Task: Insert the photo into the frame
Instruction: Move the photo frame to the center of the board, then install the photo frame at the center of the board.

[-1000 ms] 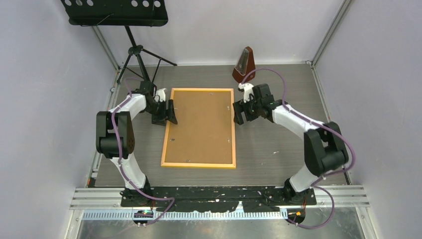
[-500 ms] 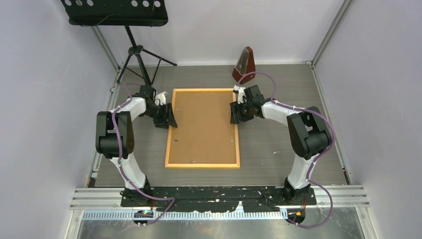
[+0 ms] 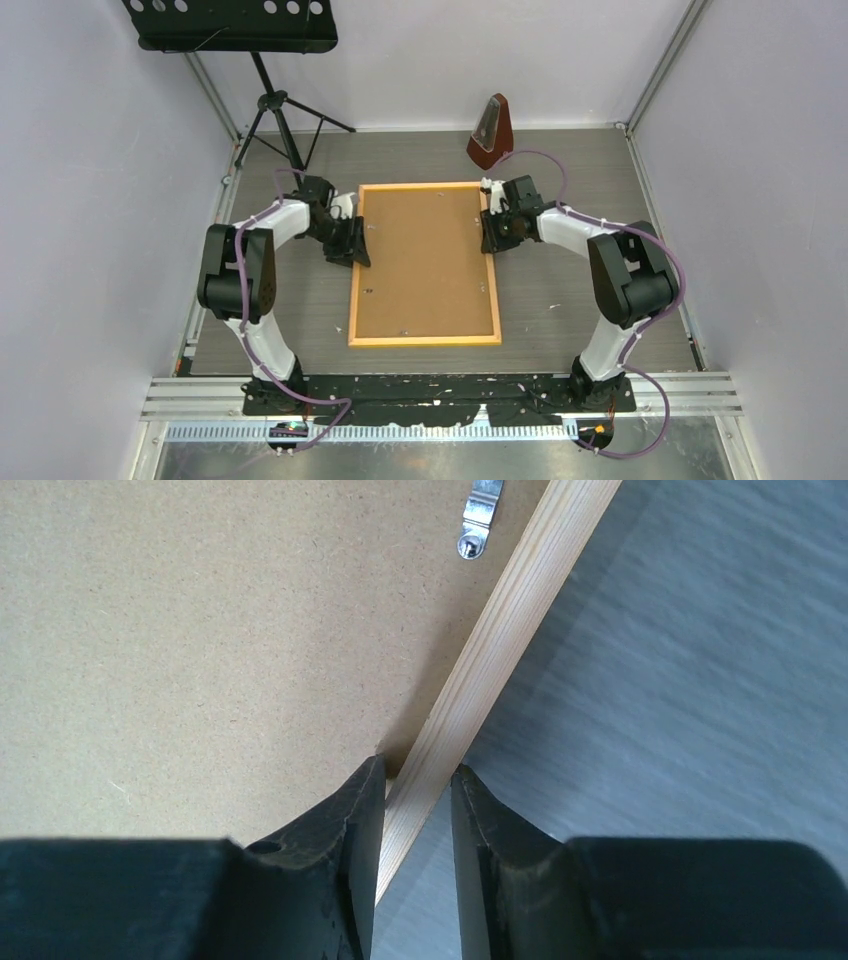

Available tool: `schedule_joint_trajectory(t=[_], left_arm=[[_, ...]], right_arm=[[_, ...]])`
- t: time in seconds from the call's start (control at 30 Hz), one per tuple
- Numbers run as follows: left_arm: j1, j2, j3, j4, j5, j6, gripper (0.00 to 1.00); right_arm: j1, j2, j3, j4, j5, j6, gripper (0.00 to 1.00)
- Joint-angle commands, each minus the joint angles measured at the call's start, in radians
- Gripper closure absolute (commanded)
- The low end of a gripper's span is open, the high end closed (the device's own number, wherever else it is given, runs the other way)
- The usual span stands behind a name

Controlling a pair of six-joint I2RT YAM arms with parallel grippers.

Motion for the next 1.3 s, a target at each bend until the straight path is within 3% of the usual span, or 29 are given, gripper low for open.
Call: schedule_joint_trajectory(t=[0.0, 0.37, 0.43, 0.53, 0.6, 0.8, 1.17, 1.27], left_arm=[[-0.115, -0.017, -0.010, 0.003, 0.123, 0.009, 0.50], [-0.234, 0.013, 0.000, 0.052, 0.121, -0.050, 0.49], [-0.234, 0.012, 0.006, 0.054, 0.112, -0.053, 0.46], [-0.234, -0.002, 0.009, 0.049, 0.070, -0.050, 0.41], [-0.234, -0.015, 0.009, 0.041, 0.019, -0.043, 0.41], [-0.234, -0.054, -0.010, 0.048, -0.108, -0.021, 0.58], [-0.234, -0.006, -0.008, 0.070, -0.122, -0.020, 1.00], [-0.234, 0.002, -0.008, 0.069, -0.124, -0.022, 1.00]], right_arm=[[0.011, -0.114, -0.062, -0.045, -0.084, -0.081, 0.78], [-0.043, -0.200, -0.141, -0.088, -0.057, -0.130, 0.78], [-0.056, -0.207, -0.147, -0.090, -0.062, -0.131, 0.73], [-0.066, -0.223, -0.145, -0.088, -0.067, -0.130, 0.54], [-0.071, -0.234, -0.135, -0.088, -0.063, -0.130, 0.47], [-0.088, -0.276, -0.123, -0.078, -0.049, -0.138, 0.41], [-0.107, -0.317, -0.094, -0.063, 0.015, -0.142, 0.25], [-0.109, -0.278, -0.041, -0.062, 0.081, -0.147, 0.24]])
